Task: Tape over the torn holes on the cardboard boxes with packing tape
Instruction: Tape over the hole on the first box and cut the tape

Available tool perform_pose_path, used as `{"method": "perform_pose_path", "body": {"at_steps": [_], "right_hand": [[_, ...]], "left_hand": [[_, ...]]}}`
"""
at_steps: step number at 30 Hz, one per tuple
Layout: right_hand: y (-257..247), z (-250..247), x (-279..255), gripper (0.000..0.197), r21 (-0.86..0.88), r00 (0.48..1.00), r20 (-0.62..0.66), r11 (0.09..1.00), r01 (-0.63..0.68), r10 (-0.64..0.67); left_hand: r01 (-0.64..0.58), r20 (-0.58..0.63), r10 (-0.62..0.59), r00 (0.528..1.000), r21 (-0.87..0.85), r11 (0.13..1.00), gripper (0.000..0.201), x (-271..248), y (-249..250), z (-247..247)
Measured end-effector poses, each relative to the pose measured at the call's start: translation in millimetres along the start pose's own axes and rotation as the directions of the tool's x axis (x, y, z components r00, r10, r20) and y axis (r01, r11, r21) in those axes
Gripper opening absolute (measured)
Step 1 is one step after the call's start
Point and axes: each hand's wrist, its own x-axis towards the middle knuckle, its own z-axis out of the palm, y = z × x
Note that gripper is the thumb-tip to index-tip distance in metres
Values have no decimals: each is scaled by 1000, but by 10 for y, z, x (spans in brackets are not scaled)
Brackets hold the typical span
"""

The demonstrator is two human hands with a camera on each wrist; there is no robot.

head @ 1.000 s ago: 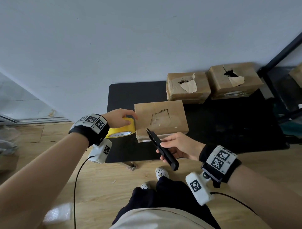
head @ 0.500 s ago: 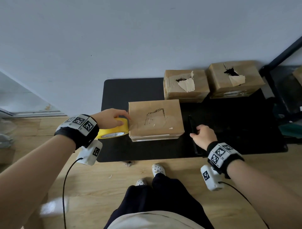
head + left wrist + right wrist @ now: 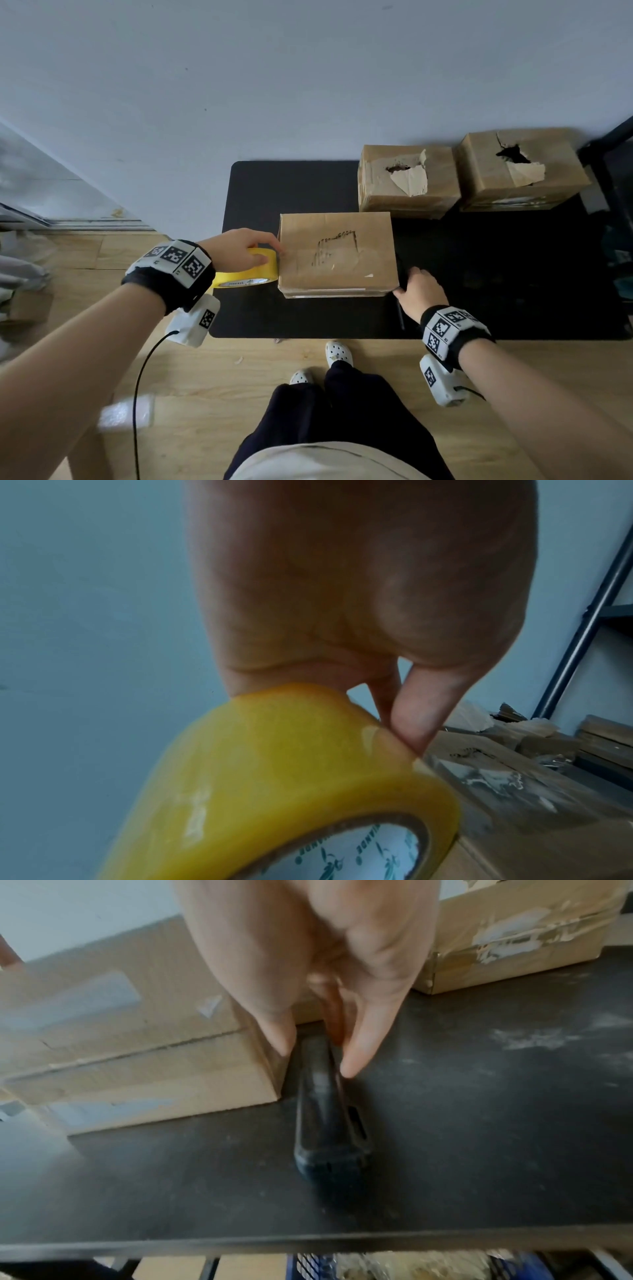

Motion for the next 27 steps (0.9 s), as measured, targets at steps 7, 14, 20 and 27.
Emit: {"method": "perform_pose_path", "body": {"at_steps": [7, 14, 20, 27], "right_hand": [[-342, -278, -259, 25, -14, 671, -518, 790, 614, -530], [-897, 143, -390, 70, -238, 523, 48, 499, 833, -851], [-854, 229, -320, 74, -342, 536, 111, 474, 811, -837], [-780, 285, -345, 75, -383, 494, 140, 414, 826, -858]], "left_hand": [[-7, 2, 7, 1000, -9, 1000, 34, -2, -12, -2], [-4, -2, 4, 1000, -11, 1000, 33, -11, -22, 10], [59, -31, -58, 998, 23, 998, 33, -132, -170, -111], [41, -119, -50, 992, -81, 996, 31, -278, -324, -162]]}}
